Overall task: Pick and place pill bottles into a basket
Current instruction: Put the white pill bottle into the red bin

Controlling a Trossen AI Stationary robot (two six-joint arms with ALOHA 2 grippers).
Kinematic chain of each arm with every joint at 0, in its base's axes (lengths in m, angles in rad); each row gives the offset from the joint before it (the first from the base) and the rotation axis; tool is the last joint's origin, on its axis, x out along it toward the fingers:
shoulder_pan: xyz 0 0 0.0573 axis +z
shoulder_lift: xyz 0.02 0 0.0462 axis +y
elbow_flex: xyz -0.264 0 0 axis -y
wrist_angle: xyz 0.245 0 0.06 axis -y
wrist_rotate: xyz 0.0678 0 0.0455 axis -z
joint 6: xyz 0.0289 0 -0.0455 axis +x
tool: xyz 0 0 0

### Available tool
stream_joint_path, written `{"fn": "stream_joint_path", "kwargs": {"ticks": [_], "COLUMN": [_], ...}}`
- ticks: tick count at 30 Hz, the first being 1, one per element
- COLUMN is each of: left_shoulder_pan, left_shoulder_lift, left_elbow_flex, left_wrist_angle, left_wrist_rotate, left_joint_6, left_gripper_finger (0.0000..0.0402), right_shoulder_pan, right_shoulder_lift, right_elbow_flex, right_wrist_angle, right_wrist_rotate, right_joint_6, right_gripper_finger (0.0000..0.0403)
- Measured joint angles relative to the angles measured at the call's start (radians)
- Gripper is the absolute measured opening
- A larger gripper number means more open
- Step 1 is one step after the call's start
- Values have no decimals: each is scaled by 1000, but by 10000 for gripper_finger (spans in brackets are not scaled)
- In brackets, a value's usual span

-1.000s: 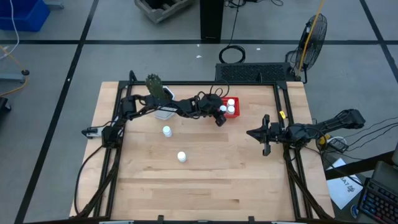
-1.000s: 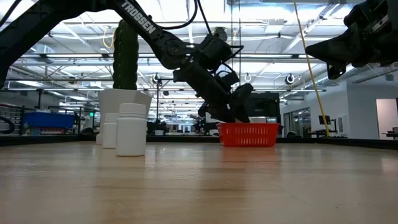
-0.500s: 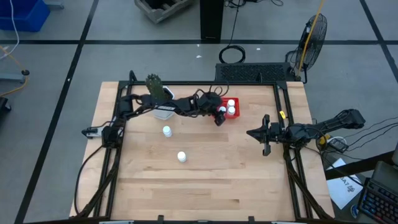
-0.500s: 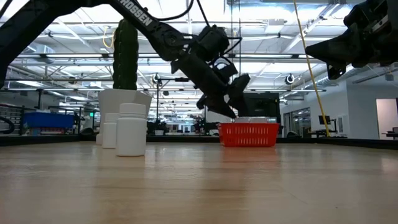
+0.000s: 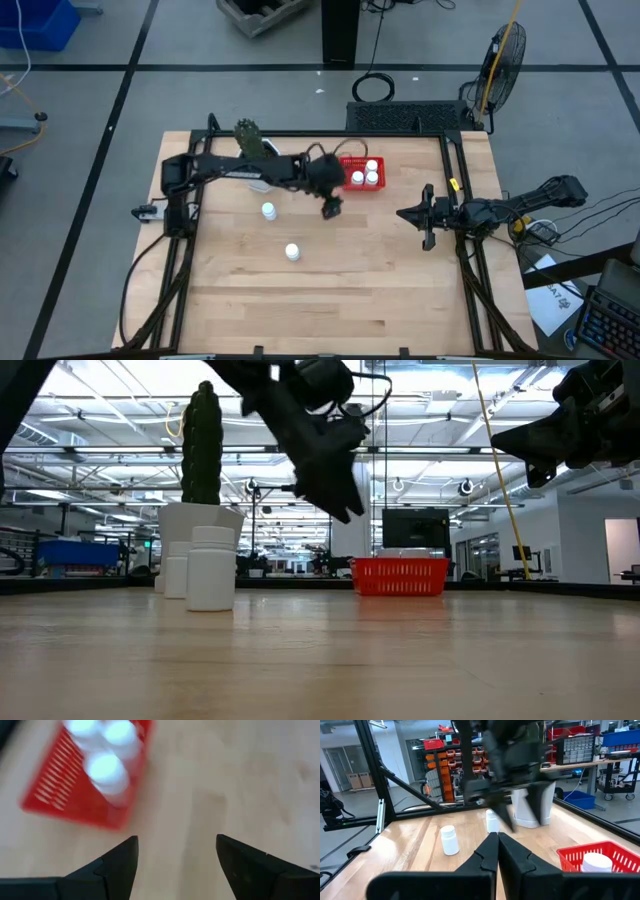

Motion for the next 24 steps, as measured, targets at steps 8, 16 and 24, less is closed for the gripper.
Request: {"fn": "stream_joint_path", "kwargs": {"ticks": [8,16,24], "left_shoulder_pan": [-122,-321,-567], "left_shoulder_lift": [-181,-482,-629], "left_elbow_flex": [-266,-639,-877], "left_wrist_angle": [74,387,531], "left_wrist_rotate": [-12,-41,-302], "left_joint_6": [-95,-218,-193], "left_gripper_finger": [244,241,241], "right_shoulder_pan": [0,0,0], "right_shoulder_lift": [0,0,2], "right_elbow_flex": [0,0,0], "right_wrist_angle": [0,0,0], "right_wrist_rotate": [0,0,0], "right_joint_6": [0,0,0], "right_gripper_finger": [4,4,4]}}
